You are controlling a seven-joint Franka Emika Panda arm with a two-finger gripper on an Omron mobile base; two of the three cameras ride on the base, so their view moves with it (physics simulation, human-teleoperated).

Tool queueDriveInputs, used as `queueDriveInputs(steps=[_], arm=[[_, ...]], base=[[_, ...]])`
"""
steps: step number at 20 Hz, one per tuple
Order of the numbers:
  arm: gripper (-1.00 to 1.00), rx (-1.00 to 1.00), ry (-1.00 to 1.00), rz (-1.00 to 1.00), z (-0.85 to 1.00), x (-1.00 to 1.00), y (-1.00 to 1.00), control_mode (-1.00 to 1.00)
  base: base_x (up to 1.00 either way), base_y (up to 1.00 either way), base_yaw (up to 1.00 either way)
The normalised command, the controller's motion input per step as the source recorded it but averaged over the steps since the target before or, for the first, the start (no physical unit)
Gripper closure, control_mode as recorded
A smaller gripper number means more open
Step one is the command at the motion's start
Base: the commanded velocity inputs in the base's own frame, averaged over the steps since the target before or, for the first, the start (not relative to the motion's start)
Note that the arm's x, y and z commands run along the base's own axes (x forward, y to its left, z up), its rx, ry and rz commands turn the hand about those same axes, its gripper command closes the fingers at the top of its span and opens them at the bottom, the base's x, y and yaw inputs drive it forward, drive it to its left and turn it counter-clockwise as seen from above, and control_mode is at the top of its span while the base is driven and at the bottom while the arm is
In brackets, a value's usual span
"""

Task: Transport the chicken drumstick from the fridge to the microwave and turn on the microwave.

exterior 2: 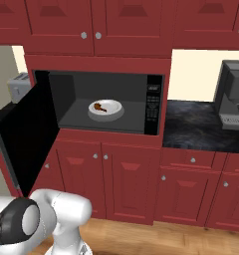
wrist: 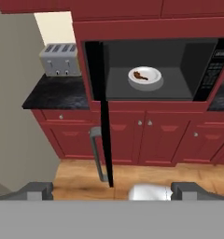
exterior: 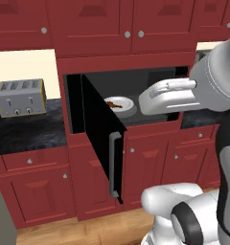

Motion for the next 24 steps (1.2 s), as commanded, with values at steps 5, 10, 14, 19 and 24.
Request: queueDriveInputs(steps=[5, 10, 14, 19, 24], arm=[[-1.00, 0.00, 0.00, 0.00, 0.02, -0.02, 0.39, -1.00], [-1.00, 0.00, 0.01, 0.00, 0.00, 0.00, 0.35, -1.00], [-1.00, -0.01, 0.03, 0.00, -0.09, 0.00, 0.33, -1.00], [-1.00, -0.05, 0.00, 0.00, -0.37, 0.00, 0.07, -1.00], [-1.00, -0.08, -0.02, 0.00, -0.57, 0.00, 0.00, -1.00]], base=[[0.00, 0.00, 0.00], [0.00, 0.00, 0.00], [0.00, 0.00, 0.00], [0.00, 0.00, 0.00], [0.00, 0.00, 0.00]])
